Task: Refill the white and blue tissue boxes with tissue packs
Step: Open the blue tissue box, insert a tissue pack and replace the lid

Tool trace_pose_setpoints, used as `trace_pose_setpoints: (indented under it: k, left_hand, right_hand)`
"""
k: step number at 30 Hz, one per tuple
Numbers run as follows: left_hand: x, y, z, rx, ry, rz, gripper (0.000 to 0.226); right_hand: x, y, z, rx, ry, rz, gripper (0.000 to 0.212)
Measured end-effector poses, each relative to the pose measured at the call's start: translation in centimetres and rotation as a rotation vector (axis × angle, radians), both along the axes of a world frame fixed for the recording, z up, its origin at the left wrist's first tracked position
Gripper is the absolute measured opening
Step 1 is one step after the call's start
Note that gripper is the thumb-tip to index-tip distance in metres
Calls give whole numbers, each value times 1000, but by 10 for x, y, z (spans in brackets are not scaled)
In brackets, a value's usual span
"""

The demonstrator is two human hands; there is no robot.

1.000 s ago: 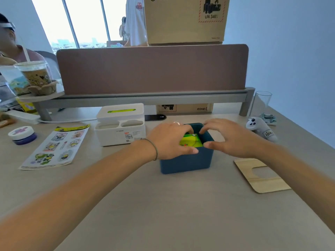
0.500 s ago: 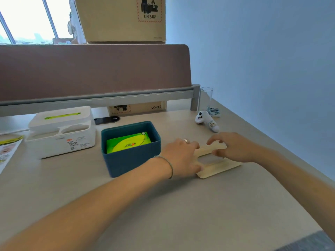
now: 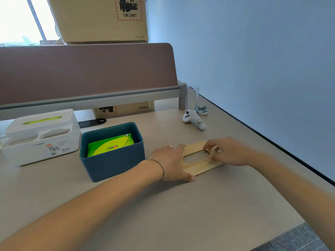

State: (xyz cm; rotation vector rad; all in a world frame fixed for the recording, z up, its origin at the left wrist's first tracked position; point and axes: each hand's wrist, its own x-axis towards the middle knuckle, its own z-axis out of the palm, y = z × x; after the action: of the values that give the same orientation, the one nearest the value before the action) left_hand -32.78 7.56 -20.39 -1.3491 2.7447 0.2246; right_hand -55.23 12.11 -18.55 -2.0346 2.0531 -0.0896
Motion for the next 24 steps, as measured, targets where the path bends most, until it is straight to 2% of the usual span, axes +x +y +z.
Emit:
trace_pose_setpoints:
  k: [4, 9, 15, 21, 24]
  left_hand:
    - [-3, 0, 10, -26, 47, 14, 109]
    - [-8, 1, 36, -71, 86, -1, 91]
    - [-2, -4, 65, -197, 103, -51, 88]
    - [41, -17, 97, -141, 166, -47, 85]
    - [65, -24, 105, -160, 155, -57, 83]
  right_hand:
    - [-1, 3, 0, -17, 8, -1, 35]
    - [-3, 8, -4, -15, -69, 14, 29]
    - [-1, 17, 4, -32, -145, 44, 52]
    - [9, 15, 20, -101, -180, 102, 61]
    - [21, 7, 33, -123, -186, 118, 77]
